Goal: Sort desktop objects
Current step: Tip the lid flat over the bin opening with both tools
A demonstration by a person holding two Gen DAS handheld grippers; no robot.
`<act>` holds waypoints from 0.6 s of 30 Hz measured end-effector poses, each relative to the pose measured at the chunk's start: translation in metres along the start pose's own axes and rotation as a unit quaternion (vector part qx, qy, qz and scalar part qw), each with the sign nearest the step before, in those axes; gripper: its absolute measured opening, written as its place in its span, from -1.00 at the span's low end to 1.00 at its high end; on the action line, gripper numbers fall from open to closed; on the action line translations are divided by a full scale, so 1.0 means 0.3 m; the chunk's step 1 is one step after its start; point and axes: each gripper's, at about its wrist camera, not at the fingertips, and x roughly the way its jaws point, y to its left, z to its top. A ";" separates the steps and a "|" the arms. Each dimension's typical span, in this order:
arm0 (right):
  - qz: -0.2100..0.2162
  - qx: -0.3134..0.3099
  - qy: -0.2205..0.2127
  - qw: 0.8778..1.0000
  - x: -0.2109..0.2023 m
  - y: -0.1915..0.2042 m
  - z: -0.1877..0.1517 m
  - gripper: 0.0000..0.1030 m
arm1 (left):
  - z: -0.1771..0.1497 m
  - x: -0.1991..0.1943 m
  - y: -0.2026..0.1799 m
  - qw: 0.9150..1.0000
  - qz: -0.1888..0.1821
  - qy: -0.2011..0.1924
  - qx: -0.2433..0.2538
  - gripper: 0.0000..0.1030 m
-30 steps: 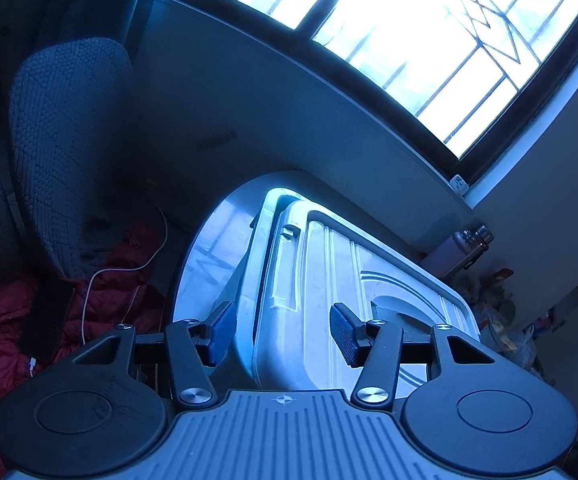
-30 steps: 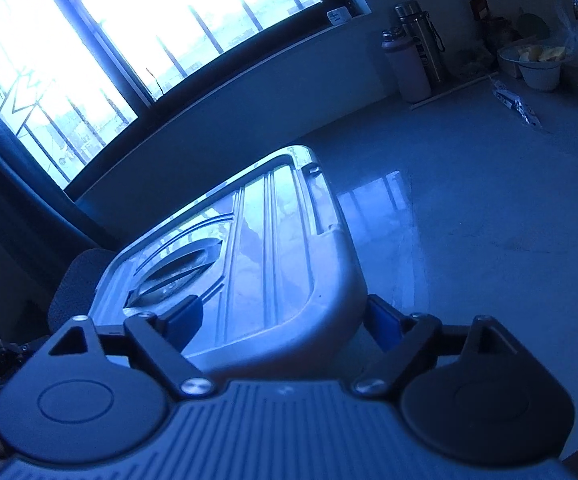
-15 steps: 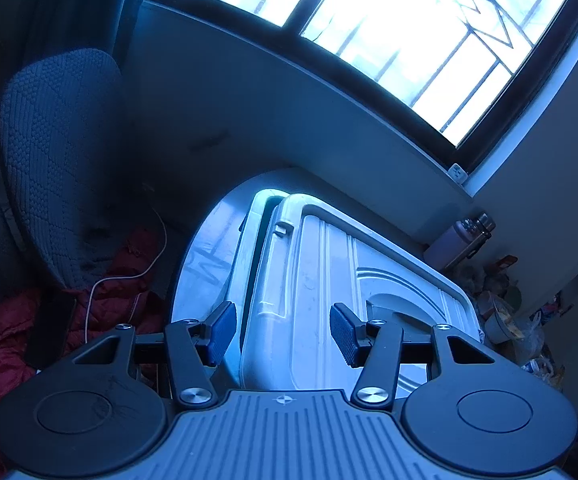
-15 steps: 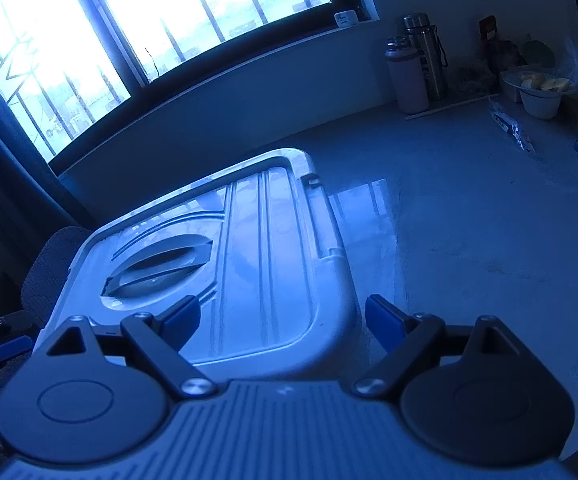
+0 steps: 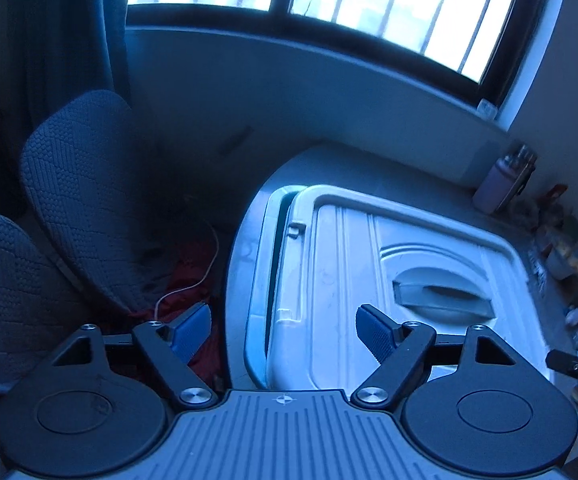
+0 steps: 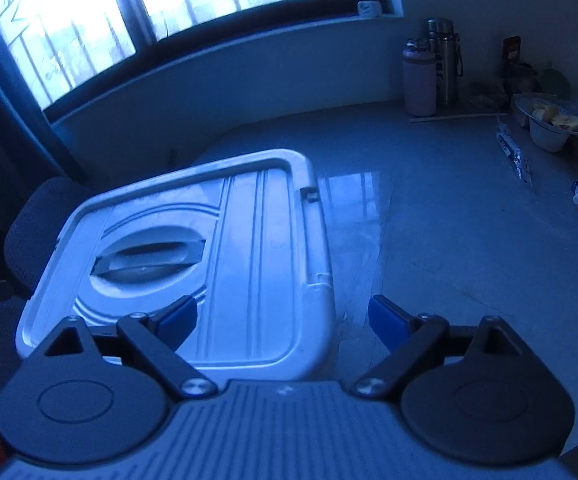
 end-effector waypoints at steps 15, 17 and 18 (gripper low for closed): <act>-0.027 -0.001 0.080 0.996 0.090 0.001 0.184 0.82 | 0.167 0.135 -0.058 0.990 0.060 0.093 0.084 0.58; -0.031 0.001 0.087 0.996 0.107 0.007 0.200 0.82 | 0.188 0.158 -0.053 0.989 0.055 0.105 0.084 0.58; -0.035 0.000 0.088 0.995 0.113 0.011 0.205 0.82 | 0.197 0.171 -0.050 0.989 0.053 0.110 0.086 0.58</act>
